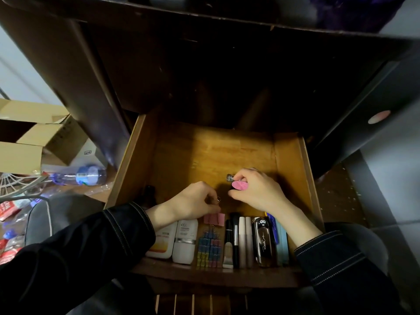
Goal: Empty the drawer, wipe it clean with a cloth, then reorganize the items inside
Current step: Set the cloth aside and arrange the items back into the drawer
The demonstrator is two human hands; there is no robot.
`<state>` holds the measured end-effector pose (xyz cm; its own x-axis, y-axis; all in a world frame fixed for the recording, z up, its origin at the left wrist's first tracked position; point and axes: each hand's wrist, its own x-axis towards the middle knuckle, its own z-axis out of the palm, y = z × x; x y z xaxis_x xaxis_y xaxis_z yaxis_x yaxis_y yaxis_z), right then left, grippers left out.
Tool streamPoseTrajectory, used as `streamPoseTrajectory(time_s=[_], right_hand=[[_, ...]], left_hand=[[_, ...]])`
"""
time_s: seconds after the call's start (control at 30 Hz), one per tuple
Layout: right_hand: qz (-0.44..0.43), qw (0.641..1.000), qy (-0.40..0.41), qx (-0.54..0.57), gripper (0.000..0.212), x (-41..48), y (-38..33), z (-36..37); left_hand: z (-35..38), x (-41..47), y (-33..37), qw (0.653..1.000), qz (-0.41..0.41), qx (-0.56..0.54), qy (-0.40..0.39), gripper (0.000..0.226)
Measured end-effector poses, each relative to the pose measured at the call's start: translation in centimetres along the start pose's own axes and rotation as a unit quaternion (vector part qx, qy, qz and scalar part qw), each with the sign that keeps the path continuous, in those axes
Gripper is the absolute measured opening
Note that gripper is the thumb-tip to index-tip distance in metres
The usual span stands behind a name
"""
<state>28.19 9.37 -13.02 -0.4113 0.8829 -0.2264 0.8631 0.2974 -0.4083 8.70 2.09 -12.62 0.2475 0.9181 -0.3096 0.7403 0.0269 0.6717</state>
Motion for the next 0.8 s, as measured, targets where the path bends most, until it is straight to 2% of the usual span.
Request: streamPoseTrajectory(time_s=[0.6, 0.8], right_hand=[[0.015, 1.000, 0.016, -0.016, 0.041, -0.5, 0.6, -0.9], [-0.019, 0.997, -0.061, -0.050, 0.049, -1.4, 1.3, -0.8]], left_hand=[[0.1, -0.5, 0.0, 0.994, 0.019, 0.088, -0.054, 0.018], [0.2, -0.5, -0.1, 0.995, 0.019, 0.071, -0.072, 0.016]])
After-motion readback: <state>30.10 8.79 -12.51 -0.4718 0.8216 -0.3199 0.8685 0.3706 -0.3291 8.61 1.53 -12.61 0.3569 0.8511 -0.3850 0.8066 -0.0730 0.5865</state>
